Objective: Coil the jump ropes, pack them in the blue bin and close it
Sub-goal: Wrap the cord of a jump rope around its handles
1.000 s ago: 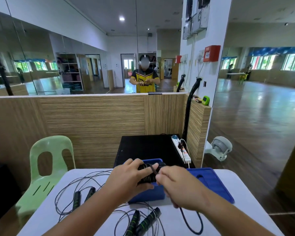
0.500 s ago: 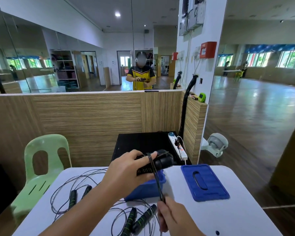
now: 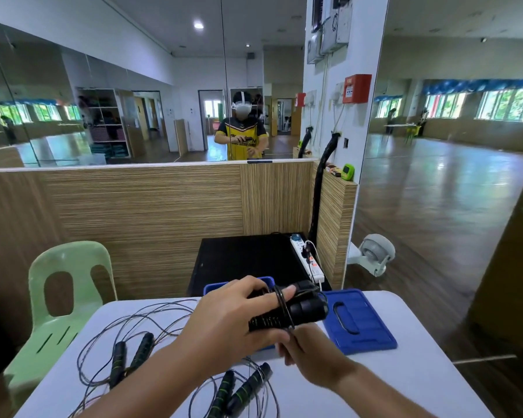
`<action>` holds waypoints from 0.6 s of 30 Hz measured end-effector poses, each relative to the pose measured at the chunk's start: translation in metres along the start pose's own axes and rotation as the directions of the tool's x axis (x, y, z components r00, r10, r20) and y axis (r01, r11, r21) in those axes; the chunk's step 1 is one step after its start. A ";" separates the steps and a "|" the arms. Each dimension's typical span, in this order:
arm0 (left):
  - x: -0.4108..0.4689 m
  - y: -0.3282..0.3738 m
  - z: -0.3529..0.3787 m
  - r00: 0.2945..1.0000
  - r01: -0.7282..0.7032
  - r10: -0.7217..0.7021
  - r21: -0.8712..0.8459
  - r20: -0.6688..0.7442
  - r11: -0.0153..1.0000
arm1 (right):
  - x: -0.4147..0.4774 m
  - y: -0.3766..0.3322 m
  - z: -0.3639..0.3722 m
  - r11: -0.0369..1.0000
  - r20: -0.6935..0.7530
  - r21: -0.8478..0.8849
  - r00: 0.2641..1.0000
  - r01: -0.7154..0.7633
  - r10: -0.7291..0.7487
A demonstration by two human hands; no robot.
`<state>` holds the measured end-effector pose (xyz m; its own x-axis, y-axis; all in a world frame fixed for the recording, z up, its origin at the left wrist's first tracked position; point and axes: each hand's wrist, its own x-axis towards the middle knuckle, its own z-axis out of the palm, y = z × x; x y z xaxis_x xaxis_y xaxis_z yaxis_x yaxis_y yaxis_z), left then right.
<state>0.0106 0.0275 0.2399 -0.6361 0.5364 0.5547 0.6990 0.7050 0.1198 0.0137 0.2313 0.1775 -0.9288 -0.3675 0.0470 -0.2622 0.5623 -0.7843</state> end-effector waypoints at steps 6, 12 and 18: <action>-0.006 0.013 -0.013 0.989 -0.107 0.105 0.019 0.108 0.994 | 0.038 -0.005 -0.058 0.978 0.036 -0.198 0.998 0.057 -0.051; -0.009 0.014 -0.014 0.958 -0.163 0.140 0.075 0.249 0.984 | 0.061 -0.041 -0.089 0.395 0.392 -0.782 0.873 0.482 -0.290; -0.016 0.009 -0.005 0.931 -0.042 -0.004 0.119 0.365 0.992 | 0.058 -0.085 -0.098 0.251 0.468 -0.848 0.882 0.467 -0.059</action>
<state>0.0285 0.0235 0.2362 -0.7145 0.6659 0.2149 0.6813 0.7320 -0.0030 -0.0439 0.2346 0.3078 -0.6811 -0.7040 -0.2014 -0.7213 0.5977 0.3500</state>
